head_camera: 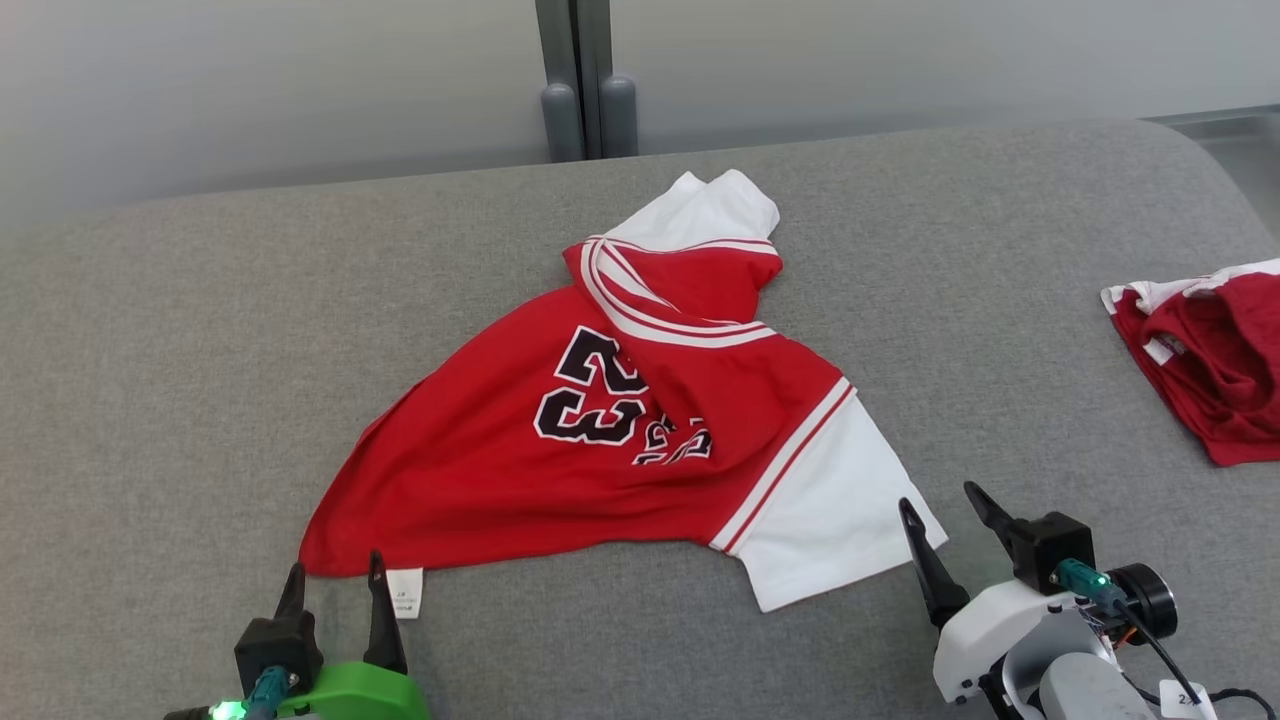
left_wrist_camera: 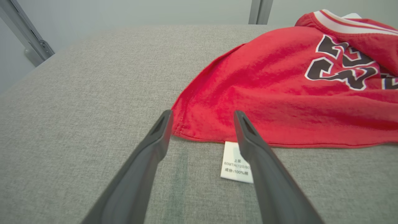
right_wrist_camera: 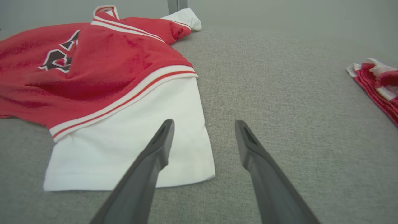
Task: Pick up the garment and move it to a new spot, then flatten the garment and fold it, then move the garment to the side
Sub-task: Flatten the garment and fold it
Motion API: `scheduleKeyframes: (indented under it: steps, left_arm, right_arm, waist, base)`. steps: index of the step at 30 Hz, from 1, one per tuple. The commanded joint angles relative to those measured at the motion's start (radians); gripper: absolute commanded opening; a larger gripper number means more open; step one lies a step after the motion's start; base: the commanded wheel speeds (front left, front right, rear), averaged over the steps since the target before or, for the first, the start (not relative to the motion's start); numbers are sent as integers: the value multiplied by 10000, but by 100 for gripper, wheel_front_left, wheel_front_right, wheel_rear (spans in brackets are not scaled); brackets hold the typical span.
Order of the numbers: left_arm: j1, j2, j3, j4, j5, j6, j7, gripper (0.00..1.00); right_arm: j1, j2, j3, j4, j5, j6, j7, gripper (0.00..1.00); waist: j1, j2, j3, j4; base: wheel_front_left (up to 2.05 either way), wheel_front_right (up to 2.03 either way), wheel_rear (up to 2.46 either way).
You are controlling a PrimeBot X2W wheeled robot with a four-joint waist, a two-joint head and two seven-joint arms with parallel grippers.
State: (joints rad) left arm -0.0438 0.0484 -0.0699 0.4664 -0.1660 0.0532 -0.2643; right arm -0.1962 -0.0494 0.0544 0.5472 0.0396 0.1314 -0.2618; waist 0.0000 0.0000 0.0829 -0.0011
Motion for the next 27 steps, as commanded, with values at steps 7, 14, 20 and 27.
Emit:
scheduleKeyframes:
  steps: [7, 14, 20, 27]
  left_arm:
    - [-493, 48, -89, 140, -174, 96, 4, 100]
    - [-640, 48, -44, 243, -416, 112, 5, 100]
    - [-698, 48, 24, 419, -910, -105, 5, 100]
    - [-991, 48, 122, 732, -1079, -99, 5, 100]
  right_arm:
    - [-727, -37, 135, 1340, -85, -17, -42, 100]
    - [-1110, -29, 172, 2735, 70, -17, 30, 0]
    - [-1023, -56, -244, 2269, -114, -18, 13, 0]
    - [-986, -56, -721, 1561, -340, -18, -19, 0]
  waist:
    - [0, 0, 555, 209]
    - [0, 0, 679, 332]
    - [0, 0, 727, 274]
    - [0, 0, 1033, 115]
  base:
    - [0, 0, 0]
    - [0, 0, 0]
    - [0, 0, 0]
    - [0, 0, 0]
